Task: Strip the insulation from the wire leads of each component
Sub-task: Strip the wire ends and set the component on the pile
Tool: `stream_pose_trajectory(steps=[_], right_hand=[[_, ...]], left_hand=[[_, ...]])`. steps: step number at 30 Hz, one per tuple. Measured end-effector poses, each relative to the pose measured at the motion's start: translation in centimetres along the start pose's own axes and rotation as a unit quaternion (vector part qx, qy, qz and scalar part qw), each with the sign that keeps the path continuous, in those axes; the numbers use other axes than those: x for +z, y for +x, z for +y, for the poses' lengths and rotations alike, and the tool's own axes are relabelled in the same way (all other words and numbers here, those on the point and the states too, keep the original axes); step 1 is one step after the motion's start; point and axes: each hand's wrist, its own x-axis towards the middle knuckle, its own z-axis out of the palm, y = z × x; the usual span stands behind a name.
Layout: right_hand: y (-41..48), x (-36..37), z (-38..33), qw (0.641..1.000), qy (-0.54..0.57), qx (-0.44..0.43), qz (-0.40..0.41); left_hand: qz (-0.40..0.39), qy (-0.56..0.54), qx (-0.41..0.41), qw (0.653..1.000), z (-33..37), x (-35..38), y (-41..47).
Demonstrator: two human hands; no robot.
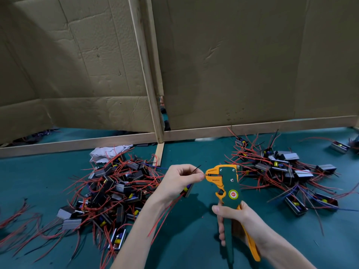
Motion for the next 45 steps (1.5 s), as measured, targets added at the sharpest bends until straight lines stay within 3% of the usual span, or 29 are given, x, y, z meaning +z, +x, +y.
stream_pose_trajectory(steps=[4, 9, 14, 18, 21, 38, 42, 45], right_hand=[[0.3, 0.7, 0.6, 0.998, 0.017, 0.002, 0.064], [0.4, -0.4, -0.7, 0.981, 0.183, -0.06, -0.015], [0.3, -2.1, -1.5, 0.991, 0.111, -0.069, -0.036], [-0.2, -2.2, -1.6, 0.995, 0.057, -0.027, -0.074], [-0.3, -2.0, -1.4, 0.995, 0.052, -0.012, -0.089], [-0.7, -1.5, -1.5, 0.996, -0.007, 0.006, -0.094], [-0.8, -1.1, -1.4, 0.997, -0.033, 0.021, -0.059], [-0.4, -0.1, -0.5, 0.997, -0.069, 0.02, 0.021]], left_hand=[[-0.01, -0.094, -0.05, 0.994, -0.8, 0.2, 0.0], [0.017, -0.027, 0.008, 0.999, -1.2, 0.6, 0.1], [0.046, 0.107, 0.059, 0.991, -1.0, 0.0, 0.1], [0.017, 0.27, 0.121, 0.955, -0.7, -0.2, -0.1], [0.012, 0.328, 0.14, 0.934, -0.5, -0.1, -0.2], [-0.047, 0.34, 0.099, 0.934, 0.2, -0.1, -0.4], [-0.064, 0.336, 0.084, 0.936, 0.2, -0.6, -0.4], [-0.048, 0.355, 0.066, 0.931, -0.2, -0.6, -0.1]])
